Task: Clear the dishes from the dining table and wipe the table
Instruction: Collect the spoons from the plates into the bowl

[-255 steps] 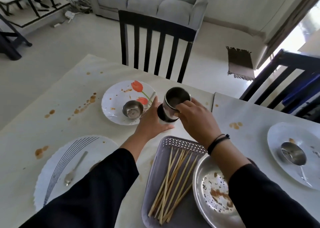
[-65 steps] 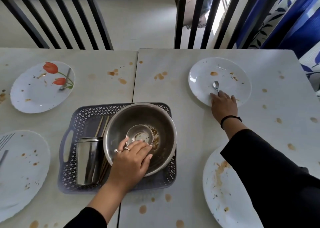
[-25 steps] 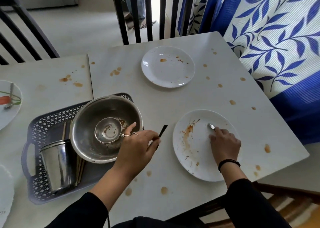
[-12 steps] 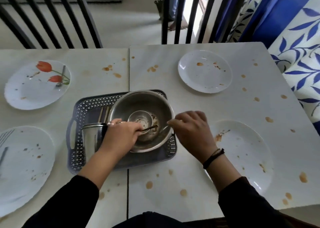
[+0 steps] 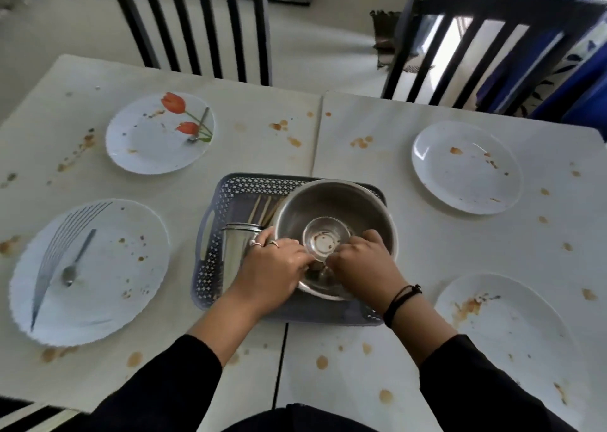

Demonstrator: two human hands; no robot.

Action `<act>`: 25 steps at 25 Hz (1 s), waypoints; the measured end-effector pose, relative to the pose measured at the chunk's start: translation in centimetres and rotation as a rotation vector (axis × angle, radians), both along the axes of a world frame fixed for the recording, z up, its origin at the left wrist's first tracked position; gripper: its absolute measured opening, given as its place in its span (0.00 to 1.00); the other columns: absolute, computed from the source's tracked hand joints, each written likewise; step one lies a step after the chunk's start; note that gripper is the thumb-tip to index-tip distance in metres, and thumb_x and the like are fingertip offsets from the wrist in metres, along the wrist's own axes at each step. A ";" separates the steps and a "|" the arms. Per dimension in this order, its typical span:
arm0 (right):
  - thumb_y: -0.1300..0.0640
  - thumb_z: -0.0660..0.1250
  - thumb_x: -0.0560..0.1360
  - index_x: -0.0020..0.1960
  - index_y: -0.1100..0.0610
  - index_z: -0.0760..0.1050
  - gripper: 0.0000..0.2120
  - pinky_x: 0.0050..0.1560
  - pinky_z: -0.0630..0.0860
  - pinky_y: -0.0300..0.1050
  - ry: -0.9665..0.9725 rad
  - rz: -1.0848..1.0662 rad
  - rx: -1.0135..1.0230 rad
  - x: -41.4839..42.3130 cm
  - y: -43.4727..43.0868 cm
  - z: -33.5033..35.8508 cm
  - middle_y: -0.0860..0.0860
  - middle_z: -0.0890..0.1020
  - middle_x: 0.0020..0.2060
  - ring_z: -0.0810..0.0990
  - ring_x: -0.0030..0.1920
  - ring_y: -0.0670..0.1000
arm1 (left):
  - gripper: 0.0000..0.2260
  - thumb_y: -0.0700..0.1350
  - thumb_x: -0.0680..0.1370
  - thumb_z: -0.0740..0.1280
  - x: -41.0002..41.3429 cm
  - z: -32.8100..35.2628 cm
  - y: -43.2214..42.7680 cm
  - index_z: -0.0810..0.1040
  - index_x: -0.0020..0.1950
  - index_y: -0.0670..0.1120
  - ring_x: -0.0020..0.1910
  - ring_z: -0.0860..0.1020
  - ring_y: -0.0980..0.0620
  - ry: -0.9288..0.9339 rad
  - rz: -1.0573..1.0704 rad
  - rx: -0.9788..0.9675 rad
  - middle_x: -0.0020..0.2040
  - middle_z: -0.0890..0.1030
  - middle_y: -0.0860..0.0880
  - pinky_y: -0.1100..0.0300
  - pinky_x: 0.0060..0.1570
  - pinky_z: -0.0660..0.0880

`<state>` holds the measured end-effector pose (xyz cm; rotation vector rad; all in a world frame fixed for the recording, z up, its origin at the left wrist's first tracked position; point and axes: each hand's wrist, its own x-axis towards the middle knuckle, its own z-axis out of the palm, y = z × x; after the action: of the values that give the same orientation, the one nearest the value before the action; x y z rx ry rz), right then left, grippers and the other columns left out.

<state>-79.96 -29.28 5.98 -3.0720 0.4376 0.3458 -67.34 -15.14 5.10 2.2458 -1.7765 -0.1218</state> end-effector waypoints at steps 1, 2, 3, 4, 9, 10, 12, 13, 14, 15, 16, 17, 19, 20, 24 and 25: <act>0.52 0.65 0.74 0.43 0.48 0.79 0.05 0.51 0.63 0.49 -0.055 0.019 -0.004 0.8 0.5 0.2 0.45 0.82 0.40 0.78 0.46 0.51 | 0.09 0.42 0.72 0.71 0.9 0.0 1.8 0.83 0.50 0.51 0.52 0.81 0.52 0.005 0.054 -0.095 0.49 0.84 0.53 0.45 0.64 0.68; 0.53 0.67 0.73 0.40 0.48 0.79 0.04 0.50 0.64 0.48 -0.117 0.044 -0.015 1.9 1.2 0.5 0.45 0.81 0.37 0.79 0.43 0.50 | 0.08 0.41 0.72 0.70 2.1 -0.1 3.7 0.83 0.50 0.50 0.53 0.81 0.52 -0.004 0.130 -0.157 0.49 0.84 0.53 0.45 0.63 0.69; 0.53 0.68 0.72 0.38 0.48 0.79 0.04 0.49 0.65 0.48 -0.170 0.068 -0.022 3.2 1.8 0.9 0.45 0.81 0.34 0.79 0.41 0.50 | 0.08 0.42 0.73 0.68 3.2 -0.2 5.6 0.83 0.50 0.49 0.53 0.80 0.51 -0.020 0.219 -0.193 0.49 0.84 0.52 0.45 0.62 0.69; 0.53 0.68 0.71 0.37 0.49 0.79 0.04 0.48 0.66 0.47 -0.219 0.094 -0.017 4.8 2.6 1.2 0.45 0.80 0.33 0.79 0.39 0.50 | 0.08 0.42 0.74 0.66 4.5 -0.4 7.5 0.82 0.50 0.48 0.53 0.81 0.50 -0.037 0.321 -0.202 0.50 0.84 0.51 0.46 0.62 0.68; 0.55 0.67 0.72 0.39 0.50 0.80 0.05 0.47 0.67 0.48 -0.340 0.245 0.063 15.8 6.0 1.8 0.46 0.81 0.35 0.80 0.41 0.54 | 0.09 0.40 0.75 0.66 11.9 -2.2 17.4 0.82 0.54 0.44 0.54 0.80 0.44 -0.046 0.879 -0.047 0.55 0.82 0.45 0.43 0.63 0.66; 0.54 0.65 0.74 0.42 0.49 0.81 0.07 0.49 0.66 0.49 -0.306 0.279 0.079 18.5 6.8 1.4 0.46 0.82 0.38 0.80 0.43 0.53 | 0.11 0.40 0.76 0.66 13.5 -2.8 19.4 0.80 0.57 0.43 0.56 0.78 0.43 -0.029 0.983 0.022 0.58 0.81 0.45 0.43 0.64 0.64; 0.53 0.60 0.77 0.48 0.47 0.81 0.10 0.53 0.64 0.49 -0.232 0.300 0.070 23.1 7.5 0.1 0.45 0.83 0.44 0.80 0.48 0.52 | 0.16 0.43 0.77 0.64 16.1 -3.9 21.7 0.75 0.65 0.43 0.62 0.74 0.42 0.029 1.105 0.172 0.65 0.76 0.45 0.41 0.67 0.60; 0.53 0.59 0.77 0.50 0.47 0.80 0.11 0.54 0.64 0.49 -0.220 0.286 0.053 25.4 7.3 -0.8 0.45 0.83 0.47 0.80 0.49 0.51 | 0.19 0.45 0.79 0.62 17.2 -4.4 22.3 0.71 0.69 0.44 0.66 0.71 0.42 0.064 1.122 0.251 0.69 0.72 0.45 0.41 0.69 0.57; 0.55 0.59 0.77 0.52 0.47 0.80 0.11 0.56 0.64 0.49 -0.216 0.257 0.038 27.6 6.7 -1.7 0.46 0.83 0.50 0.80 0.51 0.52 | 0.21 0.47 0.80 0.60 18.0 -5.0 22.6 0.66 0.72 0.45 0.70 0.67 0.44 0.093 1.111 0.322 0.73 0.68 0.46 0.41 0.70 0.54; 0.57 0.59 0.77 0.55 0.48 0.79 0.13 0.57 0.64 0.48 -0.208 0.221 0.027 29.8 5.8 -2.6 0.47 0.82 0.53 0.79 0.54 0.53 | 0.22 0.48 0.81 0.57 18.8 -5.7 22.6 0.63 0.75 0.45 0.73 0.63 0.46 0.106 1.083 0.370 0.75 0.64 0.47 0.42 0.71 0.51; 0.60 0.59 0.77 0.59 0.49 0.78 0.15 0.58 0.64 0.48 -0.198 0.184 0.015 31.6 4.7 -3.4 0.49 0.81 0.57 0.77 0.57 0.53 | 0.22 0.48 0.82 0.55 19.3 -6.3 22.5 0.61 0.75 0.45 0.74 0.60 0.47 0.113 1.050 0.399 0.76 0.62 0.48 0.42 0.71 0.50; 0.62 0.59 0.76 0.62 0.51 0.76 0.17 0.59 0.65 0.49 -0.182 0.161 -0.001 33.2 3.7 -4.1 0.50 0.79 0.60 0.75 0.60 0.54 | 0.22 0.47 0.82 0.55 19.5 -6.8 22.4 0.61 0.75 0.45 0.74 0.60 0.48 0.120 1.024 0.399 0.76 0.62 0.48 0.43 0.72 0.50; 0.65 0.56 0.76 0.69 0.53 0.69 0.22 0.66 0.63 0.52 -0.148 0.160 -0.043 35.9 2.1 -5.3 0.52 0.73 0.67 0.70 0.67 0.54 | 0.19 0.42 0.80 0.59 19.5 -7.3 22.7 0.68 0.72 0.45 0.69 0.68 0.46 0.081 1.011 0.316 0.71 0.70 0.47 0.42 0.70 0.56; 0.65 0.55 0.76 0.71 0.54 0.66 0.24 0.69 0.60 0.54 -0.119 0.164 -0.061 37.1 1.6 -5.8 0.52 0.70 0.70 0.66 0.70 0.54 | 0.19 0.38 0.78 0.63 19.4 -7.4 22.9 0.71 0.69 0.44 0.64 0.74 0.45 0.046 1.014 0.264 0.66 0.76 0.45 0.42 0.66 0.62; 0.62 0.52 0.80 0.76 0.52 0.57 0.25 0.73 0.54 0.57 0.050 0.176 -0.107 39.9 0.4 -7.4 0.51 0.62 0.75 0.58 0.75 0.55 | 0.23 0.34 0.71 0.72 19.0 -7.4 23.3 0.76 0.65 0.42 0.40 0.81 0.41 -0.012 1.004 0.198 0.44 0.83 0.44 0.44 0.47 0.74; 0.60 0.52 0.80 0.75 0.51 0.60 0.23 0.73 0.54 0.56 0.065 0.179 -0.111 40.2 0.2 -7.5 0.51 0.64 0.74 0.59 0.74 0.55 | 0.22 0.35 0.72 0.71 19.1 -7.4 23.2 0.75 0.66 0.43 0.40 0.81 0.42 0.023 0.994 0.195 0.44 0.83 0.45 0.44 0.48 0.73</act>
<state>-39.72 -29.06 -1.55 -3.2252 0.1891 0.4406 -48.20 8.10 -2.25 2.9506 -0.4853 -0.1115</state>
